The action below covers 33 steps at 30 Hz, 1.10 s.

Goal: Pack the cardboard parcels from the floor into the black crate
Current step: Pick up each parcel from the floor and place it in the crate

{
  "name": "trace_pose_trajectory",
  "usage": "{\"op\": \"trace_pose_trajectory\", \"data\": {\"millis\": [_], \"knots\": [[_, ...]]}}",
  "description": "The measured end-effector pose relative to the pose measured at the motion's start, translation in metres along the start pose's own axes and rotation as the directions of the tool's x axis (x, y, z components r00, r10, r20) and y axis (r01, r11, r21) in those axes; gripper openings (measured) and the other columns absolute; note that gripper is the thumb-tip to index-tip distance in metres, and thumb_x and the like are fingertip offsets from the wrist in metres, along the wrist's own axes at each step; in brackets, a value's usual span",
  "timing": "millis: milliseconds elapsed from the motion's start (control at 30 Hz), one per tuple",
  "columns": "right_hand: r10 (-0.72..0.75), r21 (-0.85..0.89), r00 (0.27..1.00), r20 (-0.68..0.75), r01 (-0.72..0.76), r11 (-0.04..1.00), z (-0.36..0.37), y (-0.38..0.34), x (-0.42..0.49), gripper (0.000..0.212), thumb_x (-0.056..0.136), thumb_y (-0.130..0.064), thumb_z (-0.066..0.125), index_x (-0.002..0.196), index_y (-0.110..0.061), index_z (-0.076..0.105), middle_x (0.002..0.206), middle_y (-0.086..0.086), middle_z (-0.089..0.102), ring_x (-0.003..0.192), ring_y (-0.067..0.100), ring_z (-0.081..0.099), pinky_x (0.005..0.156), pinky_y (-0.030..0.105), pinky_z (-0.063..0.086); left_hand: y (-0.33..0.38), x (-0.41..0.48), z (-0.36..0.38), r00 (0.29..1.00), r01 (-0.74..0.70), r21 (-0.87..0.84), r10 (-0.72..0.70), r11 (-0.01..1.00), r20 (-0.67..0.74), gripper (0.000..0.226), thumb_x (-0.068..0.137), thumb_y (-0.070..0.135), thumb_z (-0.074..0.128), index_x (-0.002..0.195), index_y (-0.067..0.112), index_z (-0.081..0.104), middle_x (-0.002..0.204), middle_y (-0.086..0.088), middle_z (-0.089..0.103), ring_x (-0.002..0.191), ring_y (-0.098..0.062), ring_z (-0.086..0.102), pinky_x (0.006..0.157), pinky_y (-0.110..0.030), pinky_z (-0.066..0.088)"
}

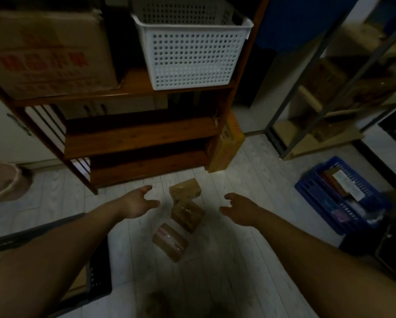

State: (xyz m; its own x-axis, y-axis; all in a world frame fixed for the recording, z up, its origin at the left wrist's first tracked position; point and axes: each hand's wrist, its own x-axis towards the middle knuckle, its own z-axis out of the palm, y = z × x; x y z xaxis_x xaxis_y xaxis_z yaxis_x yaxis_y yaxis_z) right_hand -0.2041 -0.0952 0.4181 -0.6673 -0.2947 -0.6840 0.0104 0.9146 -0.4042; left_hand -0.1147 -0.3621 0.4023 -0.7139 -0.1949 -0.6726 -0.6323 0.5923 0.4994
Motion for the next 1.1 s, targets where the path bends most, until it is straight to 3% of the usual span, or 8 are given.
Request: {"op": "trace_pose_trajectory", "data": {"millis": [200,333,500,600,700,867,1000,1100], "knots": [[0.049,0.152,0.999,0.022,-0.052,0.987,0.046,0.053,0.145,0.061,0.095,-0.032,0.055,0.147,-0.012,0.029,0.151,0.011,0.035,0.134,0.026,0.041,0.104,0.029,0.038,-0.024,0.136,0.068,0.999,0.041,-0.005,-0.04,0.999,0.036,0.074,0.092,0.036,0.054,0.151,0.018,0.012,0.158,-0.007,0.016,0.139,-0.026,0.032,0.107,-0.031,0.032],[0.103,0.291,0.993,0.055,-0.115,0.95,0.11,0.098,0.257,0.074,0.091,-0.034,0.061,0.15,-0.013,0.021,0.153,0.013,0.03,0.134,0.03,0.039,0.097,0.032,0.042,-0.052,0.244,0.135,0.997,0.053,-0.031,-0.052,0.998,0.053,0.073,0.093,0.034,0.052,0.15,0.015,0.011,0.158,-0.008,0.015,0.141,-0.027,0.028,0.109,-0.031,0.029],[0.165,0.52,0.963,0.213,-0.255,0.815,0.206,0.151,0.378,0.102,0.079,-0.023,0.073,0.153,-0.014,0.003,0.154,0.012,0.027,0.14,0.031,0.03,0.115,0.041,0.028,-0.094,0.364,0.217,1.0,0.02,-0.077,-0.018,0.997,0.022,0.07,0.093,0.029,0.055,0.149,0.013,0.016,0.154,-0.008,0.026,0.139,-0.025,0.03,0.108,-0.029,0.028],[0.179,0.692,0.963,0.2,-0.268,0.67,0.255,0.172,0.422,0.086,0.086,-0.013,0.067,0.15,-0.004,0.009,0.148,0.013,0.034,0.137,0.03,0.034,0.113,0.037,0.029,-0.111,0.408,0.247,0.997,-0.048,-0.158,0.037,0.986,-0.071,0.076,0.091,0.023,0.058,0.15,0.015,0.01,0.153,-0.011,0.027,0.137,-0.027,0.033,0.107,-0.03,0.03],[0.111,0.748,0.965,0.237,-0.254,0.613,0.282,0.185,0.452,0.073,0.09,-0.024,0.062,0.149,-0.015,0.02,0.149,0.011,0.034,0.133,0.031,0.039,0.101,0.046,0.041,-0.129,0.449,0.27,0.995,-0.055,-0.312,0.027,0.948,-0.093,0.084,0.09,0.016,0.06,0.149,0.02,0.001,0.146,-0.007,0.035,0.126,-0.027,0.044,0.105,-0.035,0.038],[0.028,0.811,0.972,0.234,-0.211,0.546,0.284,0.183,0.458,0.074,0.084,-0.025,0.069,0.146,-0.022,0.029,0.144,0.012,0.043,0.127,0.037,0.046,0.095,0.055,0.046,-0.142,0.456,0.271,0.99,0.073,-0.341,-0.111,0.937,-0.091,0.05,0.089,0.022,0.061,0.132,0.008,0.042,0.123,-0.018,0.057,0.109,-0.035,0.058,0.091,-0.042,0.049],[0.087,0.776,0.994,0.064,-0.105,0.622,0.243,0.157,0.42,0.085,0.079,-0.004,0.072,0.148,-0.013,0.024,0.141,0.014,0.047,0.117,0.036,0.055,0.061,0.034,0.055,-0.122,0.402,0.237,0.988,0.075,-0.443,-0.126,0.893,-0.087,0.039,0.086,0.02,0.064,0.12,0.014,0.046,0.114,-0.017,0.061,0.102,-0.034,0.061,0.089,-0.046,0.052],[0.038,0.749,0.999,0.015,-0.036,0.661,0.198,0.12,0.368,0.095,0.068,-0.014,0.077,0.149,-0.014,0.026,0.137,0.013,0.051,0.108,0.031,0.06,0.052,0.028,0.054,-0.091,0.335,0.197,0.988,0.057,-0.502,-0.122,0.863,-0.097,0.043,0.087,0.02,0.063,0.124,0.013,0.042,0.102,-0.007,0.059,0.092,-0.028,0.062,0.079,-0.043,0.055]]}}
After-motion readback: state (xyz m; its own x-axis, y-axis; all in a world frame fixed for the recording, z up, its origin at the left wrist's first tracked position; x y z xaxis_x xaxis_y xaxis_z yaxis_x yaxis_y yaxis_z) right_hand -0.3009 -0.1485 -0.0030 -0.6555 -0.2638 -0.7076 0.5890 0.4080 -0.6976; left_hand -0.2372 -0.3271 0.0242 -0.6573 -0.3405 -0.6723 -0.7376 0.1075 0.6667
